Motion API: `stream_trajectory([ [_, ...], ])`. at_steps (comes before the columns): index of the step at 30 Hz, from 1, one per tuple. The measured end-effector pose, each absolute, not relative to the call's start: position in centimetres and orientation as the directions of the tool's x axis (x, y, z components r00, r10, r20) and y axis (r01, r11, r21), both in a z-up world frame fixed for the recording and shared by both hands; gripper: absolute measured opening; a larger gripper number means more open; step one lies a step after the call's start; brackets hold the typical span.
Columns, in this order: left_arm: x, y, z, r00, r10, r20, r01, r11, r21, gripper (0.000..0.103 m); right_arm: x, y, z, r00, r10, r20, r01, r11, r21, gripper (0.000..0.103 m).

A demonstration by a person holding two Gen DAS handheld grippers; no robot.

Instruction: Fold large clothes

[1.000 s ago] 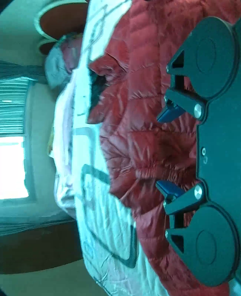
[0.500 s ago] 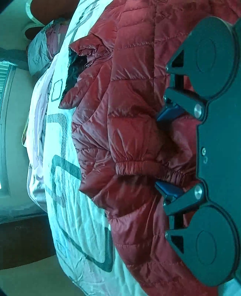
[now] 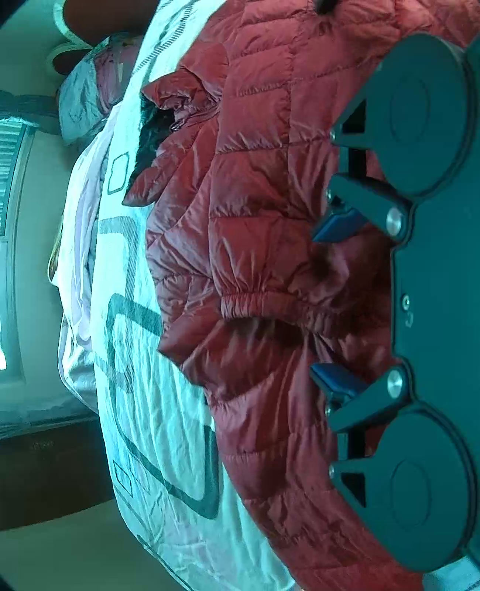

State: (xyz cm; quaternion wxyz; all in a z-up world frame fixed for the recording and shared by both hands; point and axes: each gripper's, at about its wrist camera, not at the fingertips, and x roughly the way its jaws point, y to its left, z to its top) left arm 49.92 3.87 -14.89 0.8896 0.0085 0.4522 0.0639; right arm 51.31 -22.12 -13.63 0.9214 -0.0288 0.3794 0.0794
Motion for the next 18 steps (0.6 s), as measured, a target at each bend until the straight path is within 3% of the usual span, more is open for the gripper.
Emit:
stream_trajectory([
  [3,48.8,4.7,-14.2,0.584,0.122,-0.803,-0.118,0.991,0.065,0.071,51.7,-21.1,-16.1,0.662,0.103,-0.742,-0.173,0.985,-0.019,0.043],
  [6,47.4,5.9,-13.3,0.583,0.127,-0.802,-0.135,0.989,0.059,0.073,52.1,-21.0,-16.4,0.665,0.067,-0.744,-0.156,0.986,-0.051,0.056],
  [14,41.4,12.9,-11.5,0.568,0.177,-0.804,-0.268,0.963,0.023,0.080,52.5,-20.8,-16.1,0.659,0.060,-0.750,-0.148,0.988,-0.051,0.056],
  [18,38.4,18.0,-11.2,0.533,0.239,-0.812,-0.393,0.919,0.013,0.082,50.8,-20.3,-14.1,0.703,0.094,-0.705,-0.134,0.991,-0.001,0.056],
])
